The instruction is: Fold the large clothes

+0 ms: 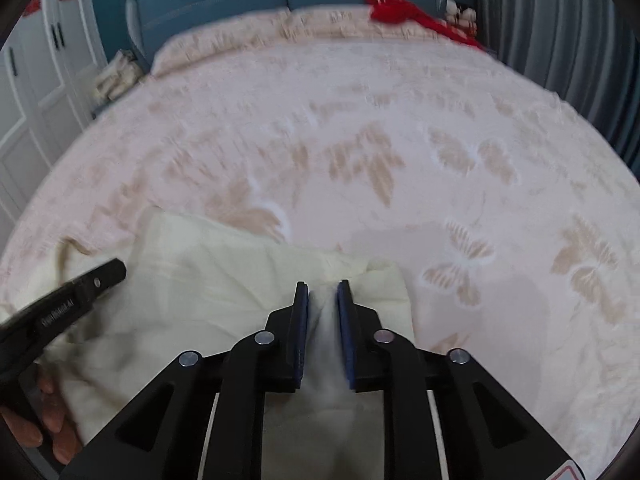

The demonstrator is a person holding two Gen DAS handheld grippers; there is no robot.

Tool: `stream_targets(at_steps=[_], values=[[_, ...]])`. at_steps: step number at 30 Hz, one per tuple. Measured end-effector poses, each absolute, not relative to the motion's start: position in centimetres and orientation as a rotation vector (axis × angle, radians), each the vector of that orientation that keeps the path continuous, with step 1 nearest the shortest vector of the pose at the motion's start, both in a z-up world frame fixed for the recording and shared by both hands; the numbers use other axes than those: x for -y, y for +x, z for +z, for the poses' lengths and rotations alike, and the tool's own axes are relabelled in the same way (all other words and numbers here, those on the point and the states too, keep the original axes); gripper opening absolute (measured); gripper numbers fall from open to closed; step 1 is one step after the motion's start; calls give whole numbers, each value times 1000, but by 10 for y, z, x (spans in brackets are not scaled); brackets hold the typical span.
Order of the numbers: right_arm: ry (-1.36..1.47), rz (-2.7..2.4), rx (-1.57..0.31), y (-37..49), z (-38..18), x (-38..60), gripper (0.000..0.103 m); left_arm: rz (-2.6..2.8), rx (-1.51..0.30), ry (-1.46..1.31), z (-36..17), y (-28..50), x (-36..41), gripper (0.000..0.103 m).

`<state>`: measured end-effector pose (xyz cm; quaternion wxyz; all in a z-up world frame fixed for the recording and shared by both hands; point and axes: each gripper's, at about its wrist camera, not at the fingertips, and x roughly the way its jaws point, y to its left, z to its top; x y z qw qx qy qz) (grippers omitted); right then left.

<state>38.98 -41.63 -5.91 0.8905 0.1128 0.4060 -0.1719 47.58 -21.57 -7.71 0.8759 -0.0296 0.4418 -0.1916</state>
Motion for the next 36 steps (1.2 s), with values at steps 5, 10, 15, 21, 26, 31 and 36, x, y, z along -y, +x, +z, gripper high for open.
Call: stream_targets(at_steps=[5, 10, 15, 21, 26, 31, 36], values=[[215, -234, -712, 382, 3, 371, 19, -324, -826, -36, -43, 473, 153, 24], [179, -57, -773, 425, -18, 302, 19, -224, -884, 6, -62, 496, 124, 25], [150, -33, -883, 462, -72, 273, 10, -196, -945, -1, -93, 507, 117, 25], [160, -54, -952, 476, -108, 272, 2, -180, -921, 5, -108, 507, 117, 25], [160, -59, -940, 475, -116, 272, 0, -177, -905, -1, -112, 507, 117, 26], [170, -60, -928, 477, -122, 273, 0, -178, -893, -14, -116, 506, 116, 26], [216, -46, -916, 477, -120, 279, 0, -161, -885, 17, -114, 505, 121, 26]])
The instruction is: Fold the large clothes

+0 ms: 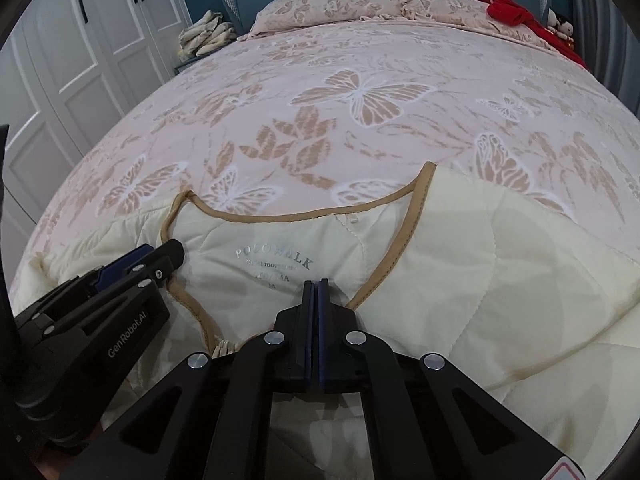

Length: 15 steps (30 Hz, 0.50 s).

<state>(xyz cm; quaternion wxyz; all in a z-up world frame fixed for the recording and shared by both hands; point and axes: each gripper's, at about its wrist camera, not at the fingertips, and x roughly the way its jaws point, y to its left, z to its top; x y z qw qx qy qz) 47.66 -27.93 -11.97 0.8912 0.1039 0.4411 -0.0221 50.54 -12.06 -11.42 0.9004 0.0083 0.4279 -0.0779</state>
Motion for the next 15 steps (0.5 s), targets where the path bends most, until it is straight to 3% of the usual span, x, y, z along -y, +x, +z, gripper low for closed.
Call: stream_targets(at_steps=[2, 4, 6, 8, 11, 15], values=[[246, -42, -899, 468, -108, 283, 0, -170, -878, -33, -99, 497, 109, 27], [247, -67, -835, 435, -77, 284, 15, -133, -833, -54, -73, 474, 90, 29], [212, -46, -757, 392, -44, 279, 15, -130, -751, -65, -33, 430, 63, 38], [169, -32, -691, 341, -13, 273, 16, -114, -683, -81, 2, 383, 39, 57], [158, 10, -634, 261, 21, 264, 34, -93, -612, -142, 47, 301, -1, 67], [81, 37, -590, 153, 49, 242, 50, -48, -593, -146, 86, 197, -44, 73]])
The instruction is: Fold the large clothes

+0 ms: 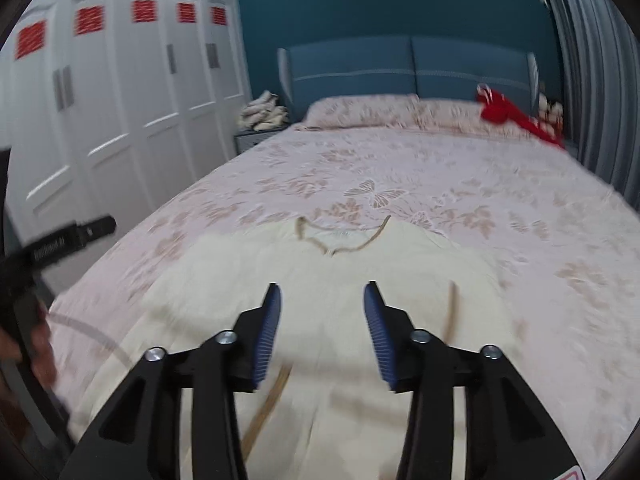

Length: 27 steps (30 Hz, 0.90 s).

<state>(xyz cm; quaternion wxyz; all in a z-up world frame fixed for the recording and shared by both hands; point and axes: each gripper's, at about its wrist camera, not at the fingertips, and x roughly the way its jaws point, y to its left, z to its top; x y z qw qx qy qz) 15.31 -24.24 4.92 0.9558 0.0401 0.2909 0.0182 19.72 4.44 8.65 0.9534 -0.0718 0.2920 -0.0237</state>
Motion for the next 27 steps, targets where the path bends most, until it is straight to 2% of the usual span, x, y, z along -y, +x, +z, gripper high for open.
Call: stream_targets(at_steps=[1, 3, 6, 11, 12, 13, 14, 23, 27], values=[[56, 43, -586, 120, 54, 235, 53, -37, -596, -146, 92, 175, -54, 77], [14, 49, -587, 74, 59, 225, 60, -23, -622, -149, 98, 133, -72, 78], [-56, 39, -602, 12, 58, 214, 61, 5, -659, -149, 101, 84, -95, 78], [9, 48, -664, -61, 51, 218, 61, 85, -719, -176, 104, 3, -144, 79], [24, 45, -679, -69, 49, 220, 63, 103, -731, -182, 103, -10, -152, 80], [39, 34, -704, -78, 43, 223, 65, 103, -743, -193, 98, -17, -157, 87], [50, 24, -725, -82, 36, 227, 67, 96, -761, -193, 91, -19, -159, 91], [272, -288, -822, -71, -25, 298, 67, 53, -942, -331, -32, 46, -159, 91], [355, -393, -810, -62, -41, 324, 67, 35, -939, -329, -53, 63, -155, 90]])
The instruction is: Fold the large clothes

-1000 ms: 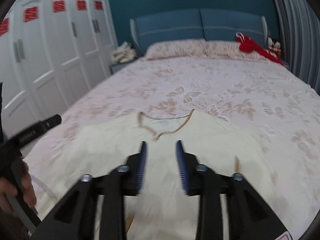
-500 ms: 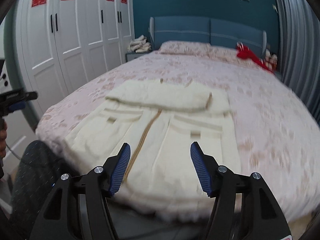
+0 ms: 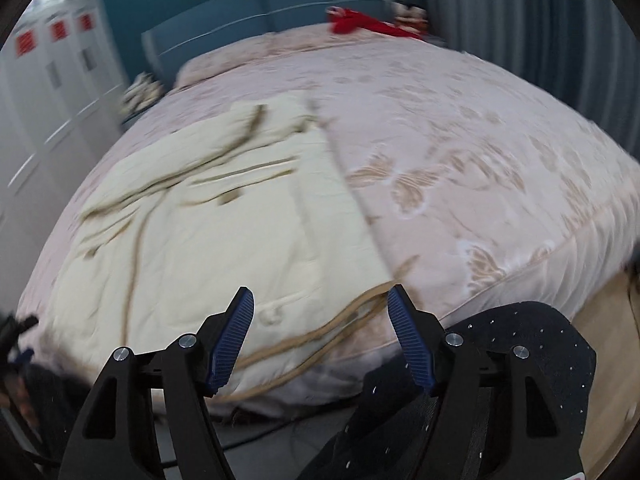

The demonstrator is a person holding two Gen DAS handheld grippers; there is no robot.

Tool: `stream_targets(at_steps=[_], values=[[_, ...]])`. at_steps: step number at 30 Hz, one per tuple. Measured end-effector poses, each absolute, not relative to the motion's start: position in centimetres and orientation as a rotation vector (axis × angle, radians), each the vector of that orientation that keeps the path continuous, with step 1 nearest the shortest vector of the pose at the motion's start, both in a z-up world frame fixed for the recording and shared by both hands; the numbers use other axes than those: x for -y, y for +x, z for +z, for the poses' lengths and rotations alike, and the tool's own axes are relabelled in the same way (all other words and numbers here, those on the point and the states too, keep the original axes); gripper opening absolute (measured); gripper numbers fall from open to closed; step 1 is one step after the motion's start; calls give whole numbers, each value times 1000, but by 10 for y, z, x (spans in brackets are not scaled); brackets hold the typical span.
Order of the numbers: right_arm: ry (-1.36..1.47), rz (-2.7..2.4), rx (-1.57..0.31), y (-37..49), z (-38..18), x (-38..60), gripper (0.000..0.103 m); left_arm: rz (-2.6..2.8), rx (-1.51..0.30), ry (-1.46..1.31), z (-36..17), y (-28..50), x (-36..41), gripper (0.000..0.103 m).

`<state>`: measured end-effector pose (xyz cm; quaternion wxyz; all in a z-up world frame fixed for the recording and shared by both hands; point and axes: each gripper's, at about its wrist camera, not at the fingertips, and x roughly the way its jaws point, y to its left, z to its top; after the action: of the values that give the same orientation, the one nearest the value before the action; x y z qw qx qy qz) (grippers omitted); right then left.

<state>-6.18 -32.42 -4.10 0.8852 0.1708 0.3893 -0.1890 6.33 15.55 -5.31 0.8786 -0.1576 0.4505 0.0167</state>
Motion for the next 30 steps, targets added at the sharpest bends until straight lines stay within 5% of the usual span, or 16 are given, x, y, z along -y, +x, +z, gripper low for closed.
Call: stream_targets(at_steps=[4, 10, 12, 13, 15, 17, 30], values=[[464, -414, -844, -46, -65, 343, 67, 20, -987, -353, -71, 78, -151, 88], [537, -430, -890, -33, -85, 355, 66, -1, -1019, -345, -84, 89, -139, 70], [545, -412, -897, -31, -86, 355, 47, -12, -1022, -355, -82, 90, -136, 57], [548, -398, -905, -30, -87, 354, 40, -36, -1024, -366, -80, 89, -135, 42], [554, -369, -909, -27, -87, 354, 8, -65, -1025, -360, -74, 87, -130, 23], [532, -359, -901, -27, -79, 351, 7, -93, -1004, -365, -62, 85, -128, 13], [88, -36, -662, -123, 88, 282, 3, -268, -753, -431, 100, -17, -178, 5]])
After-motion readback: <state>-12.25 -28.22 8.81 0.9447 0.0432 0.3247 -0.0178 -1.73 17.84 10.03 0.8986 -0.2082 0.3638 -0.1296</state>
